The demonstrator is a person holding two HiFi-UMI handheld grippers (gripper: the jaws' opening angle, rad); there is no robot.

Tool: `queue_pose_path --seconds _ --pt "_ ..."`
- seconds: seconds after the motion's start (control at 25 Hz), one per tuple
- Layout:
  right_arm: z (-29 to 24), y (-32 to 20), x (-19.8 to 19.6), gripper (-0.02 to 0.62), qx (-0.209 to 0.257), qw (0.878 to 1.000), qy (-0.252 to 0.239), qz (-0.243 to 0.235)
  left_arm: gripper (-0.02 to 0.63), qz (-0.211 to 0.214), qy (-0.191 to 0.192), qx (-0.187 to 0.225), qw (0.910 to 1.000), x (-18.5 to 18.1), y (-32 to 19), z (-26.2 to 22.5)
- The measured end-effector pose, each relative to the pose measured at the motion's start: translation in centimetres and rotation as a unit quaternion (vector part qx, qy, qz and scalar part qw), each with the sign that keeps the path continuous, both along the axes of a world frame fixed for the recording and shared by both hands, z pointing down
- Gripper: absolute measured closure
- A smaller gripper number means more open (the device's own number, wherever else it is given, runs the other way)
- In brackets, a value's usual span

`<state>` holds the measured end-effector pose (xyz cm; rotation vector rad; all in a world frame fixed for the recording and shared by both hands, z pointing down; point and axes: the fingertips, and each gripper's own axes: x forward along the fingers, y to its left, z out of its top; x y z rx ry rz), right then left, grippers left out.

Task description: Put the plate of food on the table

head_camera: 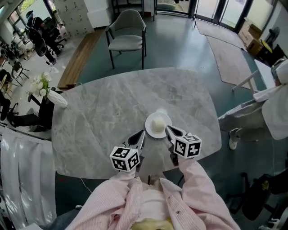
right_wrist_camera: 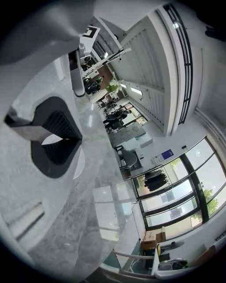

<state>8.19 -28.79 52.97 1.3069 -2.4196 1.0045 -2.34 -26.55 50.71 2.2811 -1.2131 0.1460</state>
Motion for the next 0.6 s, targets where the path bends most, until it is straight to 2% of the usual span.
queue_pose_path --seconds 0.24,0.6 --pt "-3.8 0.2 -0.2 0.589 0.045 0.998 -0.031 -0.011 0.614 -0.014 -0.002 0.039 0.9991 -0.9 -0.2 -3.0" --pt "-9.6 0.2 -0.2 0.589 0.135 0.988 -0.076 -0.019 0.614 -0.048 -0.017 0.105 0.9932 -3.2 -0.7 -7.5"
